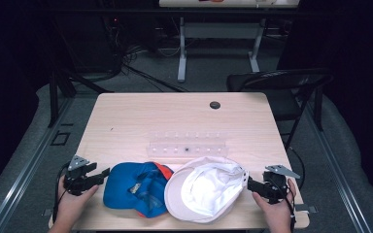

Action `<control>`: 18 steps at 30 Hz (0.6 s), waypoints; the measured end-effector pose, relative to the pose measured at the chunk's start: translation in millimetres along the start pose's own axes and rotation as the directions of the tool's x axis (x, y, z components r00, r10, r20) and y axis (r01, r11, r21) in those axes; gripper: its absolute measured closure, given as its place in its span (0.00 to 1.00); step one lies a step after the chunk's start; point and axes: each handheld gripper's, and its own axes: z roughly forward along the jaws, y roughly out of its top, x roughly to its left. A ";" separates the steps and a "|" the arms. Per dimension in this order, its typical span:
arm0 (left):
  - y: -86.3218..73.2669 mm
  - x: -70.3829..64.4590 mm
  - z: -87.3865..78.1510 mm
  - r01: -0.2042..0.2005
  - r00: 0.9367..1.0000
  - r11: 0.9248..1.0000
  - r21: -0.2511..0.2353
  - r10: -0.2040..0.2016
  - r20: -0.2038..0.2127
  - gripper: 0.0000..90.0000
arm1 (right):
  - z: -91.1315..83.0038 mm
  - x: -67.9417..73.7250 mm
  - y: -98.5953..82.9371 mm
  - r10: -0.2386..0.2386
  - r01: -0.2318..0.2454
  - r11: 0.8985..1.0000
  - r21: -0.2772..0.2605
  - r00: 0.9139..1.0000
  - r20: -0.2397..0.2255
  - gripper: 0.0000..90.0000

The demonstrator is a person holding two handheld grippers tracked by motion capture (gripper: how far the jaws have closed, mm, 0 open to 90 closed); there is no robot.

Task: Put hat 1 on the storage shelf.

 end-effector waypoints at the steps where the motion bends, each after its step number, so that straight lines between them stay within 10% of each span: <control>1: 0.2 0.1 0.1 0.002 1.000 1.000 0.004 -0.002 0.002 0.43 | -0.4 0.3 0.1 -0.011 0.011 1.000 0.002 1.000 -0.001 0.27; 18: -0.4 -1.5 -4.2 0.007 1.000 1.000 -0.006 -0.007 -0.029 0.39 | -6.9 -4.3 7.1 0.008 -0.008 1.000 0.027 1.000 -0.025 0.45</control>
